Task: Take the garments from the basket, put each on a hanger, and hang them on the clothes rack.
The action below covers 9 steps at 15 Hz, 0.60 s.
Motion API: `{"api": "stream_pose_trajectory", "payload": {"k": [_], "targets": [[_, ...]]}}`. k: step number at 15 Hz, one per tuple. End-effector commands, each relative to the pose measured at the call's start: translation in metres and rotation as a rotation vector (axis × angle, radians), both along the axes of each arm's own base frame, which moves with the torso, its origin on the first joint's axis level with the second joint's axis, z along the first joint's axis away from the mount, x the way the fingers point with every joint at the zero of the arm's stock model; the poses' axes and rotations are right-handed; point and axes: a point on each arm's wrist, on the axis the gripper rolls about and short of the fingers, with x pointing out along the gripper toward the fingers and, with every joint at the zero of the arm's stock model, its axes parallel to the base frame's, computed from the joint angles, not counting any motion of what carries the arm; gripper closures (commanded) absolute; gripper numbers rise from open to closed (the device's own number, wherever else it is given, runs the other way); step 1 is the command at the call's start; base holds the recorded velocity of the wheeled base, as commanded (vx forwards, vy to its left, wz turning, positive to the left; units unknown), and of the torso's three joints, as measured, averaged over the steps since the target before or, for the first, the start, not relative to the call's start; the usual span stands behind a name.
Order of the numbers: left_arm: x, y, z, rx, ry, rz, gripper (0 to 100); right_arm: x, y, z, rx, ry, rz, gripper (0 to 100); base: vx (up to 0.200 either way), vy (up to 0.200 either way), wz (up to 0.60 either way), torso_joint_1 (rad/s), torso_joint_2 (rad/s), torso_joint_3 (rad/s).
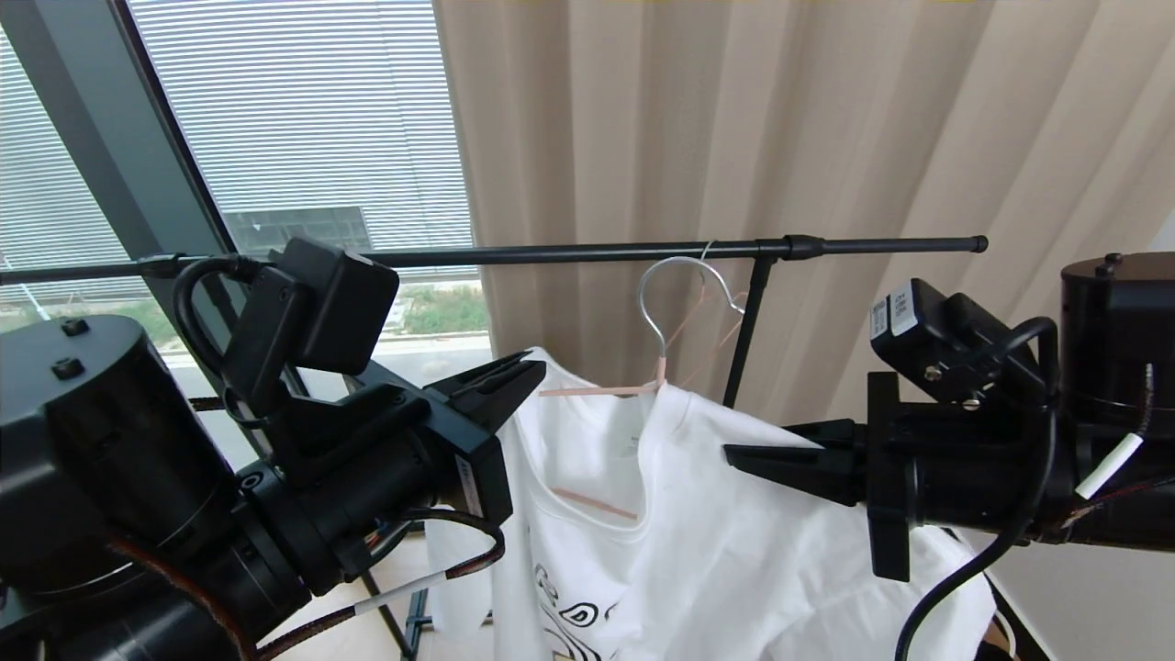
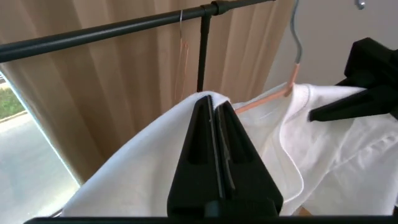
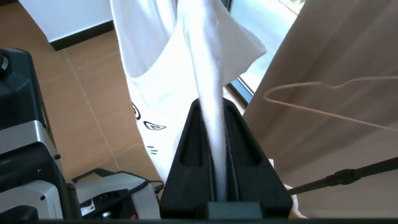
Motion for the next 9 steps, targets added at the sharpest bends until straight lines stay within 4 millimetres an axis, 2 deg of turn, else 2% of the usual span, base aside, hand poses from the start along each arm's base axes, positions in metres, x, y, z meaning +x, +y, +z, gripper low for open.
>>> {"api": "stream_pose_trajectory", "payload": {"k": [1,4,9], "targets": [[-0.002,-0.004,0.008,-0.013,-0.012,-0.034,100,0.010,0.007,-0.022,-0.028,0.039,0.001,100,0.000,0.000,0.00,0.000,0.00,0.000],[-0.004,-0.008,0.014,-0.010,-0.012,-0.074,100,0.017,0.012,-0.034,-0.012,0.021,0.005,100,0.000,0.000,0.00,0.000,0.00,0.000],[-0.008,-0.009,0.010,-0.001,-0.002,-0.094,100,0.020,0.015,-0.040,0.056,-0.022,0.016,100,0.000,0.000,0.00,0.000,0.00,0.000]]}}
